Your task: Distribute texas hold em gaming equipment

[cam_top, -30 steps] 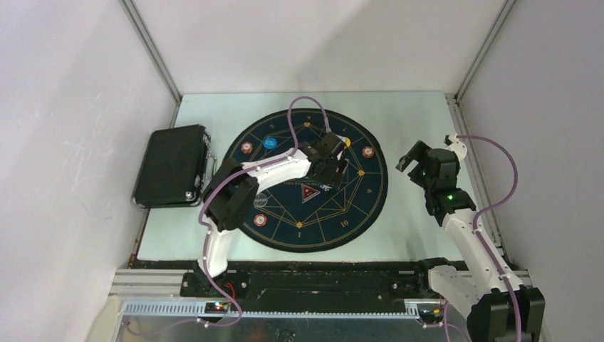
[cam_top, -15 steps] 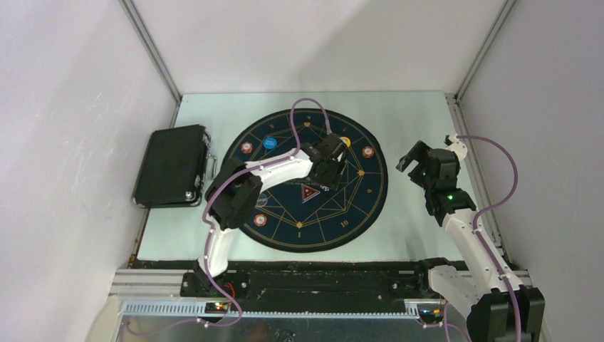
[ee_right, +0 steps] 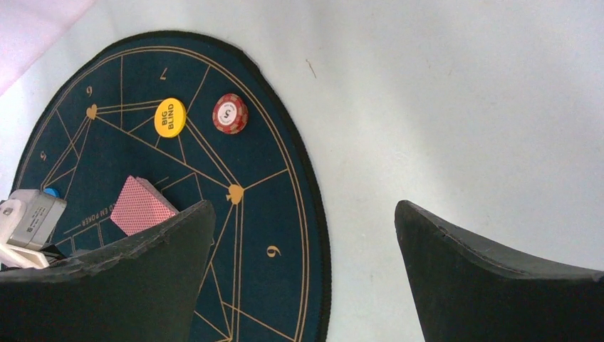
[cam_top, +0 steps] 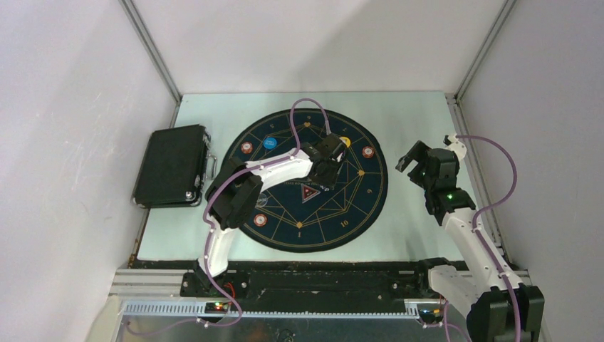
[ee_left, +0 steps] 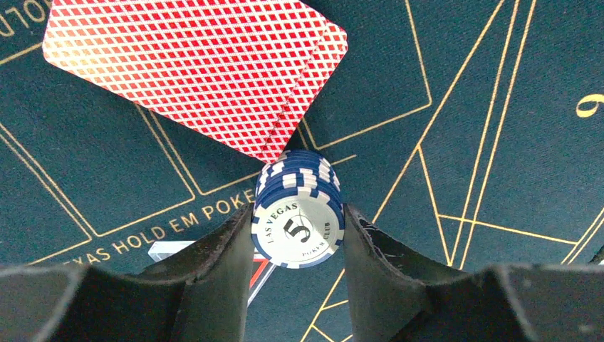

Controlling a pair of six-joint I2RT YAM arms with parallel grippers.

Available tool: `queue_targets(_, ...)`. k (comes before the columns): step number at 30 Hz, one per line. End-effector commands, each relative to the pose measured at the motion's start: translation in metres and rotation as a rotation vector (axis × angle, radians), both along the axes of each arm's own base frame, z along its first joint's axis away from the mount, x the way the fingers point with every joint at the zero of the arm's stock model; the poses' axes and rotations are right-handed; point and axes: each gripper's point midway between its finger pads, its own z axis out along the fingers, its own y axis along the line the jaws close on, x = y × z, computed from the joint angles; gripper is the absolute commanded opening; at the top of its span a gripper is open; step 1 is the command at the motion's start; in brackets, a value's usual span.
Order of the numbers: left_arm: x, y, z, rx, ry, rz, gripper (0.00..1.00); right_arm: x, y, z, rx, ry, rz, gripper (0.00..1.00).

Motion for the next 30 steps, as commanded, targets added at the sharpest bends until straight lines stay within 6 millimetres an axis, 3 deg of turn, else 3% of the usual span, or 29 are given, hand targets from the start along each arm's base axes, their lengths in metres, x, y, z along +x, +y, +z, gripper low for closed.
queue_targets(1, 0.012, -0.008, 0.018, -0.034, -0.044, 0.002, 0.47, 0.007, 0.000, 0.007, 0.010, -0.036, -0.001, 1.00)
queue_targets(11, 0.015, -0.007, 0.038, -0.052, -0.085, 0.011, 0.32, 0.009, 0.003, 0.005, 0.018, -0.029, 0.009, 1.00)
queue_targets(23, 0.015, -0.002, 0.061, -0.075, -0.128, 0.022, 0.26, 0.009, 0.004, 0.004, 0.020, -0.029, 0.019, 1.00)
queue_targets(28, 0.009, 0.008, 0.075, -0.086, -0.143, 0.055, 0.22, 0.009, 0.005, 0.005, 0.020, -0.030, 0.021, 1.00)
queue_targets(29, 0.005, 0.015, 0.070, -0.071, -0.137, 0.067, 0.22, 0.009, 0.005, 0.005, 0.019, -0.029, 0.021, 1.00)
queue_targets(30, 0.004, 0.019, 0.080, -0.092, -0.156, 0.091, 0.22, 0.009, 0.004, 0.005, 0.018, -0.029, 0.020, 1.00)
